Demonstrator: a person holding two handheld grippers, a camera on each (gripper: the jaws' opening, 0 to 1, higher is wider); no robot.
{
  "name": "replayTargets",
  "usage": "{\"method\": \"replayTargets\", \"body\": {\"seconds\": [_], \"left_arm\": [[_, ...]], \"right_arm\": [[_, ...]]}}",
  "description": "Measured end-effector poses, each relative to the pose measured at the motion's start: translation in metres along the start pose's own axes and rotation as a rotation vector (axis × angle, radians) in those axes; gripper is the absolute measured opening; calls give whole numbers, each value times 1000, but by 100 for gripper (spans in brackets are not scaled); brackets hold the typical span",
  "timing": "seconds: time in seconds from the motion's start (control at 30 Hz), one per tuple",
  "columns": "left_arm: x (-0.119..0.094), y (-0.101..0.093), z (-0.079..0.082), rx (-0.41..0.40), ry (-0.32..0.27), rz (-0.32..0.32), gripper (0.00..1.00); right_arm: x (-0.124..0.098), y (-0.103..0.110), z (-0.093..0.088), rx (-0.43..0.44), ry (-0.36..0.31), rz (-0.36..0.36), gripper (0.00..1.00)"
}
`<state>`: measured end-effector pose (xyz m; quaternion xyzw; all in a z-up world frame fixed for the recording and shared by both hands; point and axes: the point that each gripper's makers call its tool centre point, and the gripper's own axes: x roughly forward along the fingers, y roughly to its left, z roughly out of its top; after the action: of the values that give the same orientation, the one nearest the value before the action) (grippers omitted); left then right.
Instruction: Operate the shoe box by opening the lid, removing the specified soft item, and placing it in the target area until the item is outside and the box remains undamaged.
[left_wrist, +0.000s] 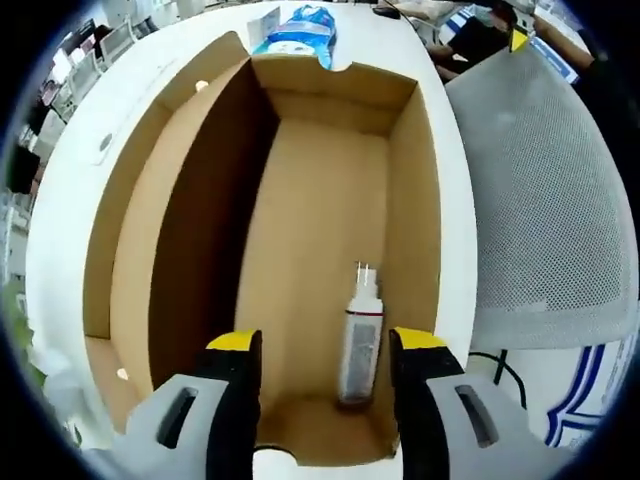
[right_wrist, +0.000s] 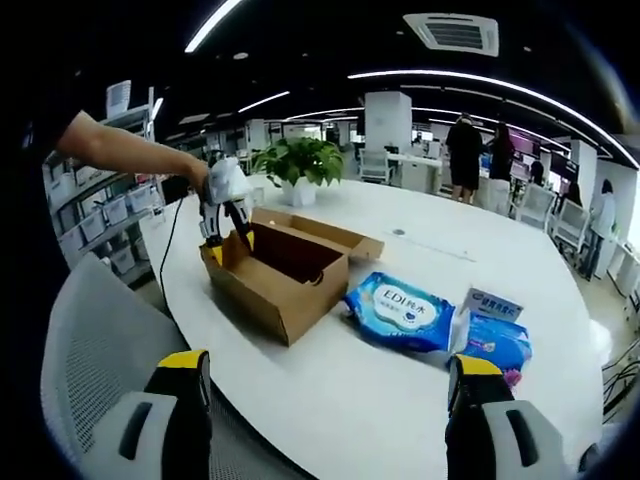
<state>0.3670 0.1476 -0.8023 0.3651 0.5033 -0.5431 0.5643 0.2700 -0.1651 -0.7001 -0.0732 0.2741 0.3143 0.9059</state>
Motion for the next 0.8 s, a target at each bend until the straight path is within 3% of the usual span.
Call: {"method": "replayTargets", "body": {"seconds": [0.17, 0.2, 0.53, 0.8], "left_arm": [[7, 1, -1, 50, 29, -34, 48], [9, -3, -2, 84, 41, -74, 47], [22, -9, -9, 107, 96, -139, 43], [32, -14, -16, 96, 106, -161, 40]], "right_arm": [[1, 0, -4, 0, 9, -4, 99], [2, 0, -5, -1, 12, -6, 99], [-3, -7, -14, 20, 26, -31, 99], [-3, -8, -14, 32, 22, -38, 98]]}}
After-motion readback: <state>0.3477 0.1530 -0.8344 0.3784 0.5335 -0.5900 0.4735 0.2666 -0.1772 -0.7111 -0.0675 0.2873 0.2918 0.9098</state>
